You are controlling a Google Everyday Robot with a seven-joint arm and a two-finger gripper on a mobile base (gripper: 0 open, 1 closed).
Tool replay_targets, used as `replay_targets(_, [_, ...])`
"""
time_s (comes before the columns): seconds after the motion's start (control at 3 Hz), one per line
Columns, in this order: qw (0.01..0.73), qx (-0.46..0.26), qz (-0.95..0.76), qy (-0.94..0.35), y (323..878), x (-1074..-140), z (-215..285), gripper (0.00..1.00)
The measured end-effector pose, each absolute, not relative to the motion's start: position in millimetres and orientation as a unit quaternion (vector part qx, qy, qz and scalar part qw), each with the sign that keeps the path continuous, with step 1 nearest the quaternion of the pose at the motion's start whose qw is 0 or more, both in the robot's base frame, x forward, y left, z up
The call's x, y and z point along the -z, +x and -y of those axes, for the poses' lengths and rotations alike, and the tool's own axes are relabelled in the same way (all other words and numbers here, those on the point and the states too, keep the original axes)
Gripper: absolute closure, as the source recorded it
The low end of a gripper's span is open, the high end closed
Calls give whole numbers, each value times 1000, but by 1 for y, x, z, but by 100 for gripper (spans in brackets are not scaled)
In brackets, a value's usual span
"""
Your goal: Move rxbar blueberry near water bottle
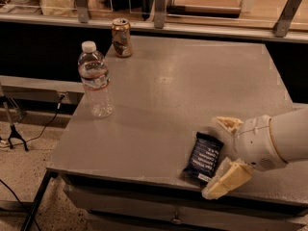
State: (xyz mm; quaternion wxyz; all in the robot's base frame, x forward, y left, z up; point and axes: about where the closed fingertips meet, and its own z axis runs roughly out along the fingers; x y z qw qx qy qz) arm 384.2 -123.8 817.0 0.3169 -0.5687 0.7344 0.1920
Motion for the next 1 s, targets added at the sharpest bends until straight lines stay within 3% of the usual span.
replay_targets(0.67, [306, -176, -735, -580, 394, -826, 118, 0])
replay_targets(1.0, [306, -175, -734, -581, 393, -828, 117, 20])
